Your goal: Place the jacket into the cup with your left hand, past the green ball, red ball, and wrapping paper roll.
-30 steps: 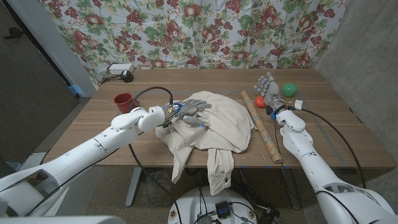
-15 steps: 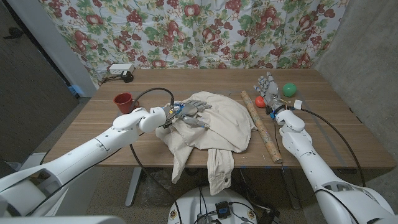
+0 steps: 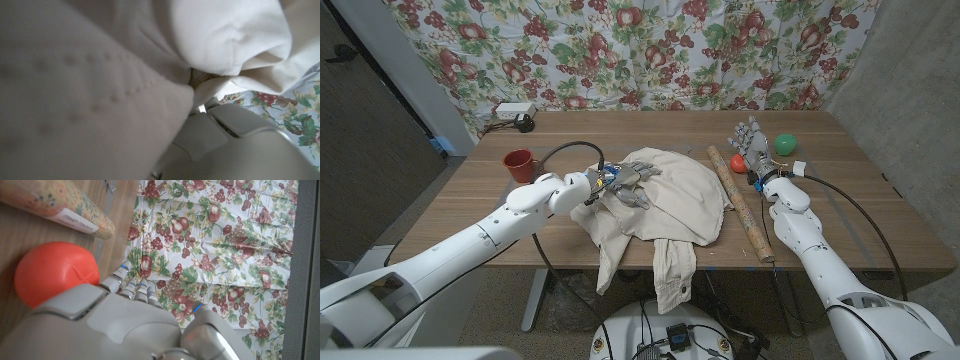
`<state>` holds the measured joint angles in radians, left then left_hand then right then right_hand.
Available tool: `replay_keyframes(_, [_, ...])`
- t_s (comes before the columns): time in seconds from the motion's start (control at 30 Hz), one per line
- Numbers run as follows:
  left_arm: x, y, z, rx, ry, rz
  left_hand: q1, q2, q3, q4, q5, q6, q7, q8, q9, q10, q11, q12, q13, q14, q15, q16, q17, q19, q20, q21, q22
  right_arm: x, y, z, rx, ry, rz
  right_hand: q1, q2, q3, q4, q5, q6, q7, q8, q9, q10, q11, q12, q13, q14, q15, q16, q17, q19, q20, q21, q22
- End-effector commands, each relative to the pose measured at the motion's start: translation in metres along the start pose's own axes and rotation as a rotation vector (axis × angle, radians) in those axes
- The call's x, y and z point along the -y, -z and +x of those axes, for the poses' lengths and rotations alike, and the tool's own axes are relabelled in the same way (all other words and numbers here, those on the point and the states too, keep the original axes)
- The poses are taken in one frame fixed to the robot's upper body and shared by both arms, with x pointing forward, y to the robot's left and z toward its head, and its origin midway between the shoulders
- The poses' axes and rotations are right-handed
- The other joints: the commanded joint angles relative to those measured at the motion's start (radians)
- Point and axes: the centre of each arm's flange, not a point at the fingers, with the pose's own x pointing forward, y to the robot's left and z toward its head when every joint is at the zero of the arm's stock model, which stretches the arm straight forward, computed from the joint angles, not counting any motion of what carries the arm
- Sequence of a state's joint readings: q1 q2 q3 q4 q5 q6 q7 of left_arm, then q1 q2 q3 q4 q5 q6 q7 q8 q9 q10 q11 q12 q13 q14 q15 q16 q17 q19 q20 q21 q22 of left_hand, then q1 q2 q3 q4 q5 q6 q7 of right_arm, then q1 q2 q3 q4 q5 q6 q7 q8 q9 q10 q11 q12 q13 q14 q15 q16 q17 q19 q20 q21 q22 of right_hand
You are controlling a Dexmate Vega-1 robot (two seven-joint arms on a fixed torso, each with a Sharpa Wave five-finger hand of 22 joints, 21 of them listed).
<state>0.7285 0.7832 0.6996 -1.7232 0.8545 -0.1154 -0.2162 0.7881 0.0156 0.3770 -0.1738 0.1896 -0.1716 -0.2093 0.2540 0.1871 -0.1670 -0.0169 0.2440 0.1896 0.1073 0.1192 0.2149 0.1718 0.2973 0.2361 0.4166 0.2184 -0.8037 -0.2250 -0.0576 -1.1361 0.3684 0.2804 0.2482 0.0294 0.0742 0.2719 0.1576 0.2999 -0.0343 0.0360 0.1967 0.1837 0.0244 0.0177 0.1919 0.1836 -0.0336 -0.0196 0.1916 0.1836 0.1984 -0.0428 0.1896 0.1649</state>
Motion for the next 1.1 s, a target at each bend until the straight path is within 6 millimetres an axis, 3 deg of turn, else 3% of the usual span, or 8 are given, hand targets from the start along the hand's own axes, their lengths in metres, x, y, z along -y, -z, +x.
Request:
replay_keyframes(0.03, [-0.0005, -0.0096, -0.0059, -0.045, -0.127, 0.087, 0.195, 0.026, 0.002, 0.0, -0.011, 0.037, -0.009, 0.026, 0.002, 0.119, -0.054, 0.009, 0.0, 0.315, -0.191, 0.049, 0.022, 0.218, -0.031, 0.15, 0.034, 0.0013, -0.0006, -0.0028, 0.001, 0.003, 0.003, 0.008, 0.053, -0.001, -0.001, 0.005, 0.007, 0.001, -0.002, 0.005, 0.004, 0.0, 0.0, 0.003, -0.004, 0.005, -0.001, 0.002, 0.007, -0.005, 0.003, 0.006])
replay_keyframes(0.13, [0.0001, -0.0101, -0.0056, -0.042, -0.13, 0.088, 0.289, 0.054, 0.004, -0.005, -0.013, 0.153, -0.001, 0.051, 0.001, 0.223, -0.048, 0.026, 0.0, 0.456, -0.267, 0.11, 0.054, 0.27, -0.08, 0.227, 0.069, 0.001, -0.0011, -0.003, 0.005, -0.002, -0.002, 0.008, 0.052, -0.001, -0.001, 0.005, 0.007, 0.001, -0.002, 0.005, 0.005, 0.001, 0.001, 0.003, -0.004, 0.006, -0.001, 0.002, 0.007, -0.005, 0.003, 0.006])
replay_keyframes(0.23, [0.0002, -0.0098, -0.0047, -0.035, -0.125, 0.074, 0.422, 0.073, 0.0, -0.012, -0.01, 0.258, 0.079, 0.061, -0.001, 0.331, -0.04, 0.043, 0.0, 0.592, -0.339, 0.213, 0.134, 0.301, -0.141, 0.328, 0.124, 0.0007, -0.0022, -0.0031, 0.005, 0.001, -0.003, 0.008, 0.052, -0.001, -0.001, 0.005, 0.007, 0.001, -0.002, 0.005, 0.004, 0.001, 0.0, 0.003, -0.004, 0.006, -0.001, 0.002, 0.007, -0.005, 0.003, 0.006])
replay_keyframes(0.43, [0.0003, -0.0097, -0.0045, -0.041, -0.129, 0.076, 0.734, 0.035, -0.089, 0.001, -0.004, 0.521, 0.21, 0.068, 0.009, 0.549, -0.032, 0.083, 0.009, 0.768, -0.352, 0.421, 0.375, 0.24, -0.222, 0.667, 0.32, 0.0004, -0.0025, -0.0036, 0.004, -0.003, -0.01, 0.008, 0.053, -0.001, -0.001, 0.006, 0.006, 0.001, -0.002, 0.005, 0.004, 0.001, 0.0, 0.003, -0.003, 0.005, -0.001, 0.002, 0.007, -0.005, 0.003, 0.006])
replay_keyframes(0.63, [0.0016, -0.0072, -0.0092, -0.055, -0.244, 0.034, 0.755, 0.061, -0.115, 0.021, -0.011, 0.823, 0.274, 0.151, 0.014, 0.855, -0.026, 0.197, 0.031, 0.743, -0.357, 0.419, 0.439, 0.179, -0.232, 0.835, 0.395, 0.0, -0.0043, -0.0035, 0.007, -0.003, -0.019, 0.008, 0.053, -0.001, -0.001, 0.006, 0.006, 0.001, -0.002, 0.005, 0.004, 0.002, 0.0, 0.003, -0.004, 0.005, -0.001, 0.002, 0.007, -0.005, 0.003, 0.006])
replay_keyframes(0.83, [0.0, -0.0044, -0.0114, -0.062, -0.338, 0.024, 0.663, 0.131, -0.083, 0.071, 0.035, 1.076, 0.283, 0.204, 0.042, 1.047, -0.027, 0.297, 0.16, 0.921, -0.343, 0.458, 0.56, 0.209, -0.226, 0.92, 0.365, 0.0002, -0.005, -0.0032, 0.005, 0.001, -0.016, 0.008, 0.052, -0.001, -0.001, 0.006, 0.007, 0.002, -0.002, 0.005, 0.004, 0.002, 0.0, 0.003, -0.004, 0.005, -0.001, 0.002, 0.008, -0.006, 0.003, 0.006])
replay_keyframes(1.0, [0.0037, -0.0044, -0.0092, -0.002, -0.347, 0.05, 0.55, 0.118, 0.122, 0.197, 0.223, 0.97, 0.313, 0.258, 0.313, 1.006, 0.032, 0.447, 0.574, 0.882, -0.315, 0.727, 1.071, 0.268, -0.243, 0.933, 0.587, 0.0002, -0.0052, -0.0026, 0.008, 0.0, -0.02, 0.008, 0.052, -0.001, -0.001, 0.006, 0.006, 0.002, -0.002, 0.005, 0.003, 0.002, 0.0, 0.003, -0.004, 0.004, -0.001, 0.002, 0.009, -0.007, 0.004, 0.006])
replay_keyframes(1.1, [0.0031, -0.0012, -0.0102, -0.059, -0.371, 0.022, 0.49, 0.105, 0.222, 0.272, 0.258, 0.902, 0.302, 0.3, 0.479, 0.96, 0.029, 0.578, 0.861, 0.822, -0.318, 0.982, 1.078, 0.285, -0.252, 0.981, 0.729, 0.0004, -0.0057, -0.002, 0.01, -0.001, -0.022, 0.008, 0.052, -0.001, -0.002, 0.006, 0.006, 0.002, -0.002, 0.005, 0.002, 0.002, 0.0, 0.003, -0.004, 0.004, -0.001, 0.002, 0.009, -0.007, 0.004, 0.006])
